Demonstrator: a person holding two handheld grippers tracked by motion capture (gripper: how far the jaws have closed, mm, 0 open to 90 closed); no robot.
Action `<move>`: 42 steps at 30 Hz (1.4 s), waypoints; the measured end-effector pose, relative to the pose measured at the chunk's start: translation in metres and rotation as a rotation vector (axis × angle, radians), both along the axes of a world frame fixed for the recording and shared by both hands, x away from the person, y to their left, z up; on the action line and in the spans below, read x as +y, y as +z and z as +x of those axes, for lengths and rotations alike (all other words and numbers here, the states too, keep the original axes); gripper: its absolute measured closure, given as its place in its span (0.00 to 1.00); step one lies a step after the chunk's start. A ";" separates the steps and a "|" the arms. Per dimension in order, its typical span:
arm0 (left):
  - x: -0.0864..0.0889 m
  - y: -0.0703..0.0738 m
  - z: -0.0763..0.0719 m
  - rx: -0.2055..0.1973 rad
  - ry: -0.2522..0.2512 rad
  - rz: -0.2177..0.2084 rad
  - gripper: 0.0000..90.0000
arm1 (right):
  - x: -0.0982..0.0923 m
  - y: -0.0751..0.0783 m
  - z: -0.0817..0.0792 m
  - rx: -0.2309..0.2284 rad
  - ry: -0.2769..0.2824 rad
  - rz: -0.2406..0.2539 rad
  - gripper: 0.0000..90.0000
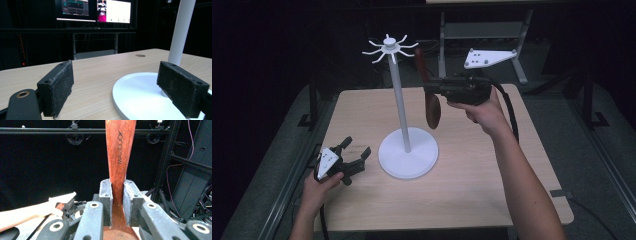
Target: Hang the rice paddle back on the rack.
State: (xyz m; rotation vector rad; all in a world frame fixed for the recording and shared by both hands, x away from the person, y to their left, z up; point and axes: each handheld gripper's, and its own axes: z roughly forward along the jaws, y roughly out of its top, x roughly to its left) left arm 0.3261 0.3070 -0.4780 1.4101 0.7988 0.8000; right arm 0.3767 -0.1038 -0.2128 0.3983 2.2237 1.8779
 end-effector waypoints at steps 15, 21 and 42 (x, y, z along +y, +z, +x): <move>0.000 0.000 0.000 0.000 -0.001 0.000 0.15 | 0.016 0.001 0.008 0.004 -0.005 -0.021 0.87; 0.000 0.000 0.000 0.001 -0.001 0.001 0.15 | 0.020 0.000 0.010 -0.009 -0.010 -0.029 0.86; 0.000 0.000 0.000 -0.002 -0.003 0.000 0.15 | 0.000 -0.013 0.005 0.028 -0.067 -0.076 0.77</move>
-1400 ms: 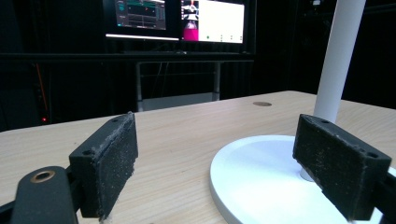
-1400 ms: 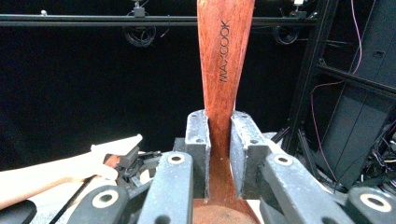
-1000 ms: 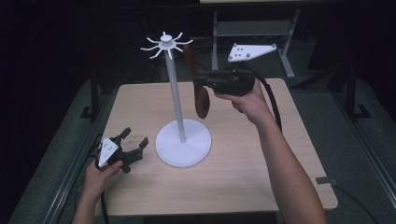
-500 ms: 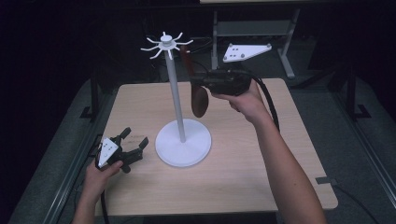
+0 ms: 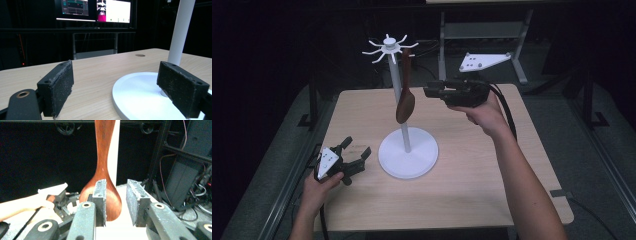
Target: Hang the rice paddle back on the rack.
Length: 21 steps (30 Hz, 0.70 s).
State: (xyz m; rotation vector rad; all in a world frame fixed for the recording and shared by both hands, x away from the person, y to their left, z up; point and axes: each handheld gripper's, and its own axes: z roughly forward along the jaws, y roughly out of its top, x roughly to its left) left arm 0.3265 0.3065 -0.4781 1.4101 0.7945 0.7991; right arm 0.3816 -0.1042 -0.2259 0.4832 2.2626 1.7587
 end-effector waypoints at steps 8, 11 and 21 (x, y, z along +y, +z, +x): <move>-0.001 0.000 -0.001 0.005 0.001 0.008 0.15 | -0.014 -0.014 -0.001 0.034 -0.044 -0.048 0.71; -0.001 0.000 -0.001 0.005 0.001 0.006 0.15 | -0.020 -0.019 -0.001 0.053 -0.058 -0.060 0.68; -0.001 0.000 -0.001 0.004 0.008 0.002 0.15 | -0.041 -0.030 -0.001 0.085 -0.111 -0.101 0.57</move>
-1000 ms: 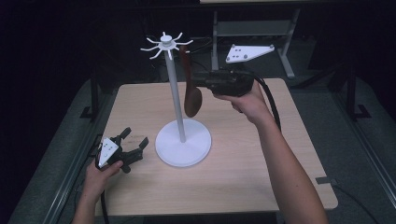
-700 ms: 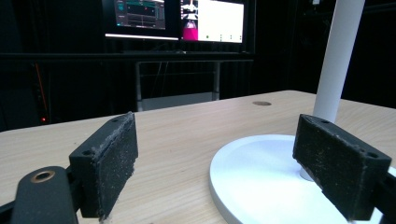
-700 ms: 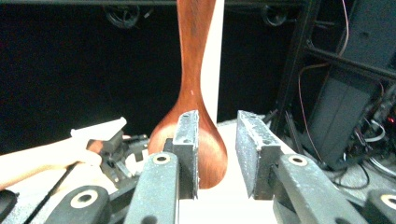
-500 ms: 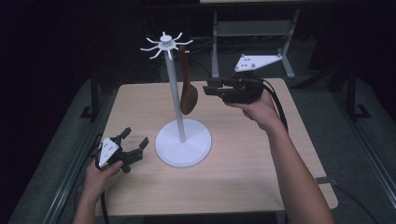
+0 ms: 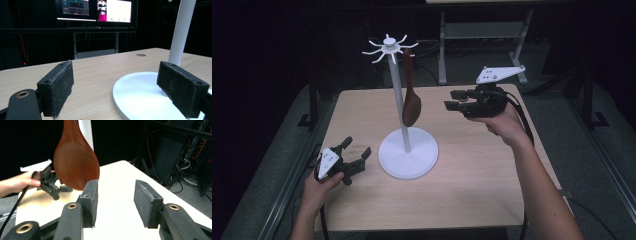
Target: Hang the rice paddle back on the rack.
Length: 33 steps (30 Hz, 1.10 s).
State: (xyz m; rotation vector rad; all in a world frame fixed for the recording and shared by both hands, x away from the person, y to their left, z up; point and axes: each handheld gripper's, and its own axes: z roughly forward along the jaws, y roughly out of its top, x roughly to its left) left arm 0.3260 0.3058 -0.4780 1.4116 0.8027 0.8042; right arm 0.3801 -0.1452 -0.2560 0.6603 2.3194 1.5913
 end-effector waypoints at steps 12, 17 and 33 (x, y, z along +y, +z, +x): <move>0.001 0.000 0.000 -0.007 -0.002 -0.020 0.15 | -0.022 -0.026 -0.004 0.054 -0.067 -0.029 0.50; 0.002 0.000 0.000 -0.003 -0.001 -0.012 0.15 | -0.033 -0.041 -0.006 0.070 -0.101 -0.042 0.48; 0.002 0.000 0.000 -0.002 -0.002 -0.002 0.15 | -0.069 -0.088 -0.015 0.146 -0.183 -0.078 0.43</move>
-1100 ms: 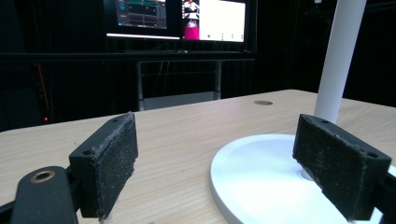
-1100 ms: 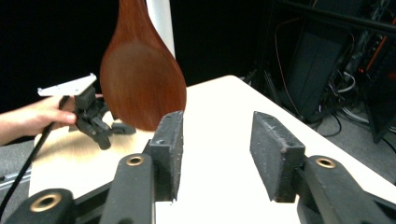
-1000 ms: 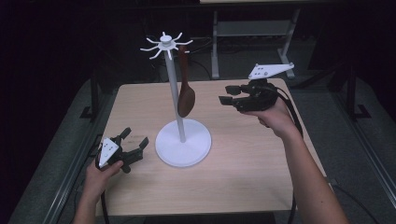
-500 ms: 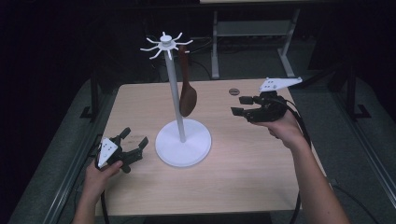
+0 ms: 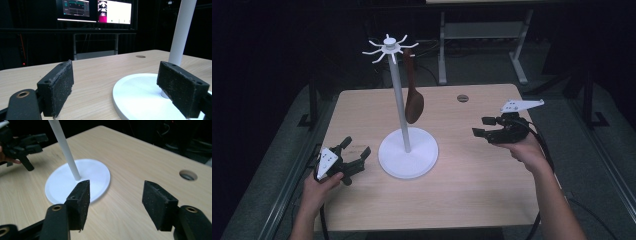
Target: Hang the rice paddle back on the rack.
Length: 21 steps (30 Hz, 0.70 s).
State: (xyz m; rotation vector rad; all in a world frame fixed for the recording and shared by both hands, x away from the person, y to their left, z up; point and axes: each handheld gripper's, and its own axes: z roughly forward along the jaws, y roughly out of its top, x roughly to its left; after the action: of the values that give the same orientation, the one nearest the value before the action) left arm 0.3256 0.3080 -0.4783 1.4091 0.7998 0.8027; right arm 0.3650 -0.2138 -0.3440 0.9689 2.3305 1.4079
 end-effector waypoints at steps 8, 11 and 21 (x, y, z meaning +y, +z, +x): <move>0.000 0.000 0.000 0.002 0.001 -0.006 0.15 | -0.010 -0.023 -0.007 0.042 -0.030 -0.017 0.40; -0.001 0.000 0.000 0.003 0.003 -0.008 0.15 | -0.013 -0.032 -0.010 0.053 -0.035 -0.023 0.39; 0.000 0.000 0.000 0.005 0.001 0.005 0.15 | -0.024 -0.057 -0.019 0.092 -0.066 -0.049 0.34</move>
State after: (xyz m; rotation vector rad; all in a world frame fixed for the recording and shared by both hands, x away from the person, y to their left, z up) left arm 0.3252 0.3084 -0.4784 1.4156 0.8027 0.8033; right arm 0.3459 -0.2379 -0.4012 1.1081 2.3634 1.3010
